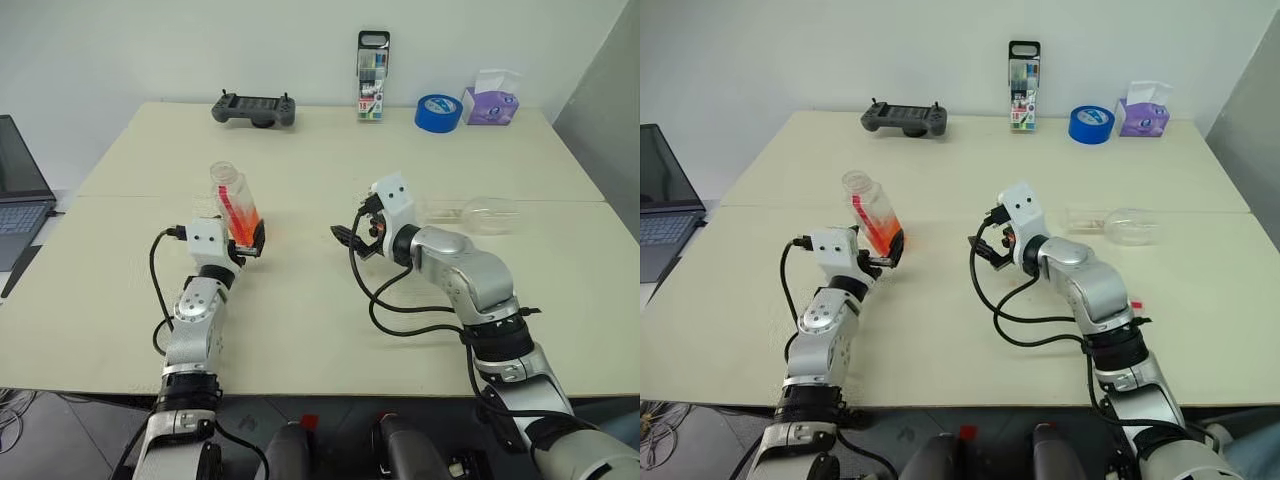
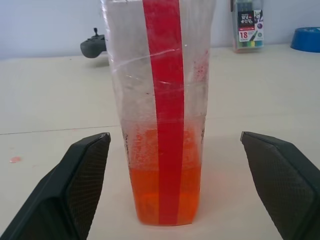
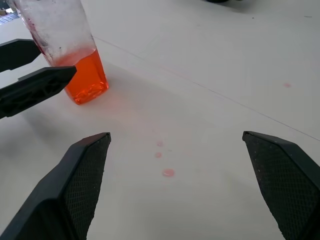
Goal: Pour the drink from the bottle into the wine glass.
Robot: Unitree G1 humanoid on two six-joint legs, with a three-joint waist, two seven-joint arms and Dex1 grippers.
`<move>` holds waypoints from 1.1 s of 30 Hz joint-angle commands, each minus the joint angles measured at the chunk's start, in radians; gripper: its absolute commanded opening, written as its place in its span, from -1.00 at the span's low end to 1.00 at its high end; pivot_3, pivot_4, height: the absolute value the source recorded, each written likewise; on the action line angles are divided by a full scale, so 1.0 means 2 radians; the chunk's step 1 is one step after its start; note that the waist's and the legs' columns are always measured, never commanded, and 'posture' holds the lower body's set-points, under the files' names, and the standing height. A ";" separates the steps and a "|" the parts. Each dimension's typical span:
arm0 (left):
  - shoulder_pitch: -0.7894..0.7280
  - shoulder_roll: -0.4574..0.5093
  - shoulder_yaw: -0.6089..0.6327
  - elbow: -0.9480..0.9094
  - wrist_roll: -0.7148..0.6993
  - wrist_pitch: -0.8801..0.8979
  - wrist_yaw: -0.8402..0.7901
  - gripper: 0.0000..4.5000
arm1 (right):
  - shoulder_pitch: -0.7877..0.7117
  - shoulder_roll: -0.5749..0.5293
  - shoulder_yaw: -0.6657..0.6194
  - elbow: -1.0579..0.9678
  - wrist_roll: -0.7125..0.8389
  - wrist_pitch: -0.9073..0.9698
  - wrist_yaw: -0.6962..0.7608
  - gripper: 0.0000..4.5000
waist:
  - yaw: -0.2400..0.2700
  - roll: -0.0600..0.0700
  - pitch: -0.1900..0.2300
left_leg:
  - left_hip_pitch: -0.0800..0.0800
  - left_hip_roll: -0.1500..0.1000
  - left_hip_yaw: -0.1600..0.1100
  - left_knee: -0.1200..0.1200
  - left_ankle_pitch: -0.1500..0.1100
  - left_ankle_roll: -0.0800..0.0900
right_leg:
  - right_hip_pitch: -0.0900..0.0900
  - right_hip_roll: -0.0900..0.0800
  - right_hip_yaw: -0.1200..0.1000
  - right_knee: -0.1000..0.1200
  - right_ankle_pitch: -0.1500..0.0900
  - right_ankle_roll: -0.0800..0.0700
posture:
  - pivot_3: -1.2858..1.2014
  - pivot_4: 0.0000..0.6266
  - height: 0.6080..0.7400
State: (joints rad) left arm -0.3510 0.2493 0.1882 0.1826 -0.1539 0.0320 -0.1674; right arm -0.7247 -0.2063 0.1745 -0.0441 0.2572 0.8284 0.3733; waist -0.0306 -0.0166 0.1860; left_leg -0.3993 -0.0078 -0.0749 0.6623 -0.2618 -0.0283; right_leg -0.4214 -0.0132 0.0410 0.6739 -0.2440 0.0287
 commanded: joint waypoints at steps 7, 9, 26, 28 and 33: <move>0.150 0.024 -0.102 -0.224 -0.047 0.079 -0.125 0.99 | 0.099 0.029 -0.217 -0.138 0.151 0.093 -0.041 1.00 | 0.002 0.000 0.000 | -0.001 0.000 0.000 0.000 0.000 0.000 | 0.001 -0.001 0.000 -0.002 0.000 0.000 | 0.03 -0.52 1.00; 0.147 0.029 -0.137 -0.249 -0.058 0.097 -0.158 0.99 | 0.119 0.087 -0.319 -0.161 0.226 0.120 -0.117 1.00 | 0.003 0.000 0.000 | 0.000 -0.001 0.000 0.000 0.000 0.000 | 0.001 -0.001 0.000 -0.001 0.000 0.000 | 0.03 -0.52 1.00; 0.061 0.018 -0.154 -0.216 -0.072 0.148 -0.188 0.99 | 0.026 0.156 -0.471 0.068 0.398 -0.017 -0.312 1.00 | -0.005 0.001 0.000 | 0.001 0.001 0.004 -0.001 0.000 0.001 | 0.000 0.005 0.002 0.001 -0.001 -0.001 | 0.03 -0.52 1.00; 0.062 0.018 -0.152 -0.218 -0.070 0.147 -0.184 0.99 | 0.010 0.148 -0.473 0.106 0.395 -0.045 -0.317 1.00 | -0.005 0.001 0.000 | 0.001 0.001 0.003 -0.001 0.000 0.001 | 0.000 0.005 0.002 0.001 -0.001 -0.001 | 0.03 -0.52 1.00; 0.066 0.016 -0.151 -0.222 -0.063 0.146 -0.175 0.99 | -0.015 0.122 -0.488 0.201 0.408 -0.093 -0.299 1.00 | -0.005 0.001 0.000 | 0.001 0.001 0.004 -0.001 0.000 0.001 | 0.001 0.005 0.002 0.001 -0.001 -0.001 | 0.03 -0.52 1.00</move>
State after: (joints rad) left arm -0.2167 0.2865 -0.1191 -0.2294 -0.2857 0.3420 -0.5269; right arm -0.7345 0.0534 -0.7815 0.3260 1.0418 0.6766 -0.2526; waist -0.0398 -0.0152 0.1856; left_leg -0.3980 -0.0058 -0.0677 0.6610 -0.2620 -0.0272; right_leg -0.4202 -0.0032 0.0443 0.6749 -0.2454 0.0268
